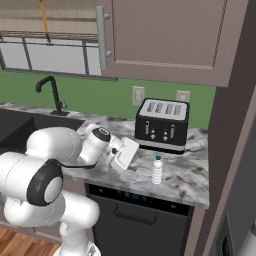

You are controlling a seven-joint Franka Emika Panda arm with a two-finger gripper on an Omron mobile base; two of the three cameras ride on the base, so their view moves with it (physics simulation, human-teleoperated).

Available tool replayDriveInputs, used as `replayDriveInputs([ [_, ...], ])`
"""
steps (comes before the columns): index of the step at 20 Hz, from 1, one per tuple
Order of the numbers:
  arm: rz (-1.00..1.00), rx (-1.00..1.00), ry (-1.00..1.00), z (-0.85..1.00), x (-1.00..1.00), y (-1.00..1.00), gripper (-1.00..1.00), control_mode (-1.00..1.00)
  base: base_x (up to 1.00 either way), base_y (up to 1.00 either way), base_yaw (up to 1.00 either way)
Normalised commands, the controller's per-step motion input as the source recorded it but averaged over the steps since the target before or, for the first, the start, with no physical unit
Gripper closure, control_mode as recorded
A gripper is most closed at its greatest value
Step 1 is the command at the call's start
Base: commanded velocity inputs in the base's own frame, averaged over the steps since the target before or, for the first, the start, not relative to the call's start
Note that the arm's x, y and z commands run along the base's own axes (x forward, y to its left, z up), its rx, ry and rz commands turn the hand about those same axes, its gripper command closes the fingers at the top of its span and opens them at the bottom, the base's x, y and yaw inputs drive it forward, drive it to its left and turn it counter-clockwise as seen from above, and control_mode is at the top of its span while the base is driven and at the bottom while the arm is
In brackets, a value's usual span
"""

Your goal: Take the bottled waters from the counter and place them in the freezer to freeze. Close the freezer door after placing the bottles.

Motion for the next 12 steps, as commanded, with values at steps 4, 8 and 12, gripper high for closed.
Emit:
replayDriveInputs([
  [4, 0.0, 0.0, 0.04, -0.02, 0.43, -0.22, -1.0, -1.0, 0.0, 0.0, 0.0],
  [8, 0.0, 0.0, 0.03, -0.09, 0.37, -0.1, -1.0, -1.0, 0.0, 0.0, 0.0],
  [12, 0.0, 0.0, 0.0, -0.19, 0.1, -0.19, -1.0, -1.0, 0.0, 0.0, 0.0],
])
